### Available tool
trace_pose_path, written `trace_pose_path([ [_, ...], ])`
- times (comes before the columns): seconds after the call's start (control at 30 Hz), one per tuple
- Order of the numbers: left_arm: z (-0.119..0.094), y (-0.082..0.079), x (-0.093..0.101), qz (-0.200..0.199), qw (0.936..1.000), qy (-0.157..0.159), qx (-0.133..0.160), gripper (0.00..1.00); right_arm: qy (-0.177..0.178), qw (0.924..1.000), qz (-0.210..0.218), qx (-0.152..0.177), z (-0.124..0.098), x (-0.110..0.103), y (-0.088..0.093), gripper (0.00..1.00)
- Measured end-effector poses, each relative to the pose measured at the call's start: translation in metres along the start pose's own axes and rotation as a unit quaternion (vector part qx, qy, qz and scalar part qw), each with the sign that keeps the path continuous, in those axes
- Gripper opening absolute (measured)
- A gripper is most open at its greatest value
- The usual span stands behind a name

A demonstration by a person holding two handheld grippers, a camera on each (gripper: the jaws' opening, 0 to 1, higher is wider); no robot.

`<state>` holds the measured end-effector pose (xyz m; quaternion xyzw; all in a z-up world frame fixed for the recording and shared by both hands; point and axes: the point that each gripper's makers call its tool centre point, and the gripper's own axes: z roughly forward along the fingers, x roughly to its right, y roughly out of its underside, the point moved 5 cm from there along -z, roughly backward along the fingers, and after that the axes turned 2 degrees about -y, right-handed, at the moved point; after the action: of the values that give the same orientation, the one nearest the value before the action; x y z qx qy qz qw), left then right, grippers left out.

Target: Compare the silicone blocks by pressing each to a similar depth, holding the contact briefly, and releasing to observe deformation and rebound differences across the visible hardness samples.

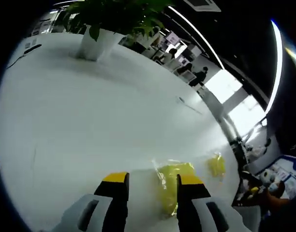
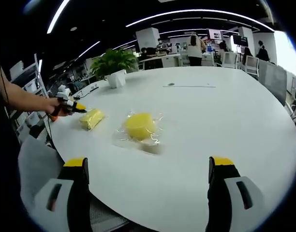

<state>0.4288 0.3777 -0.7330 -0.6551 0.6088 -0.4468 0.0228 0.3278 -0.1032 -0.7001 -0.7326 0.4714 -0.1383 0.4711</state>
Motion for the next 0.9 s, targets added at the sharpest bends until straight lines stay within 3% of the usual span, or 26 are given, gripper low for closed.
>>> trace_pose_path([
  [0.07,0.006,0.000,0.003,-0.042,0.9989,0.017,0.007,0.37,-0.001,1.0000,-0.002,-0.005,0.002,0.002,0.000,0.96],
  [0.2,0.014,0.004,0.002,-0.058,0.9980,0.023,-0.008,0.26,0.001,1.0000,0.001,-0.003,0.005,0.005,-0.003,0.96],
  [0.3,0.017,0.004,0.006,-0.114,0.9920,0.052,-0.014,0.22,-0.004,1.0000,0.001,-0.007,0.006,0.001,-0.002,0.96],
  [0.4,0.018,0.002,0.007,-0.135,0.9881,0.072,-0.010,0.13,-0.007,0.9999,-0.002,-0.015,0.008,0.000,0.003,0.96],
  [0.5,0.022,0.008,0.005,-0.123,0.9901,0.062,-0.027,0.11,-0.008,0.9998,0.000,-0.016,0.008,0.000,0.005,0.96],
  [0.63,0.023,0.008,0.009,-0.146,0.9863,0.074,-0.022,0.11,-0.010,0.9997,0.005,-0.021,0.009,-0.001,0.008,0.96],
  [0.77,0.023,0.009,0.014,-0.120,0.9896,0.077,-0.021,0.01,-0.012,0.9997,0.005,-0.021,0.011,-0.001,0.010,0.96],
  [0.9,0.025,0.012,0.014,-0.108,0.9910,0.074,-0.025,0.00,-0.011,0.9998,0.009,-0.016,0.011,-0.002,0.008,0.96],
])
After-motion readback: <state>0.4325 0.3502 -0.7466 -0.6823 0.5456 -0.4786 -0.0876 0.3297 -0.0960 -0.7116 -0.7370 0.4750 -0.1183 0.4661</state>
